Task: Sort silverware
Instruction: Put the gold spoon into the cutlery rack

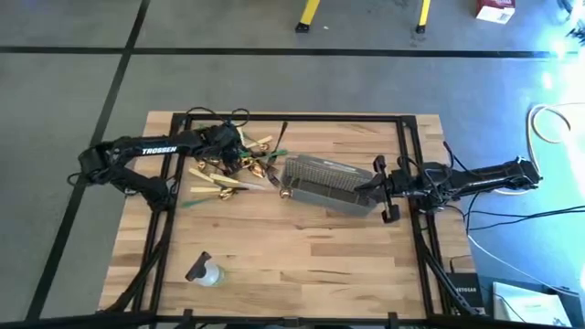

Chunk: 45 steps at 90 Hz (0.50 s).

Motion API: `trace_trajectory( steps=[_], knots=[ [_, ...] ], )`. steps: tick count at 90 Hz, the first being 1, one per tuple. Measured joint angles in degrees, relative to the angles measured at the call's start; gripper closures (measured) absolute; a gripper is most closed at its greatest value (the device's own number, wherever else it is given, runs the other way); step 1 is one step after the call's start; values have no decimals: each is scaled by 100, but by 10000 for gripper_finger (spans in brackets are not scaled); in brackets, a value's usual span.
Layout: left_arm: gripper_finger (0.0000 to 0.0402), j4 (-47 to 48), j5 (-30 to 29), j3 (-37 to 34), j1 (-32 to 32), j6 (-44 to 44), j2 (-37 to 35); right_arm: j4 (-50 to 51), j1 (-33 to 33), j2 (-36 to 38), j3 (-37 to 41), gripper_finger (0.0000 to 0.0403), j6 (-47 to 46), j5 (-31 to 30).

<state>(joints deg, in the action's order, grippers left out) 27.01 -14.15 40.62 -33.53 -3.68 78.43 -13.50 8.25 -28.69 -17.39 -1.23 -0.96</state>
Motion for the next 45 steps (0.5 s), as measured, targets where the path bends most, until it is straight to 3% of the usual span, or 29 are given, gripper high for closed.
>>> trace_trajectory(
  steps=[10, 45],
  knots=[
    [236, 22, 248, 0, -94, -98, 196, 16, 0, -2, 0, 403, 2, 0],
    [236, -24, 227, 0, -381, -398, 516, 49, -1, -5, 0, 403, 4, 3]
  ],
)
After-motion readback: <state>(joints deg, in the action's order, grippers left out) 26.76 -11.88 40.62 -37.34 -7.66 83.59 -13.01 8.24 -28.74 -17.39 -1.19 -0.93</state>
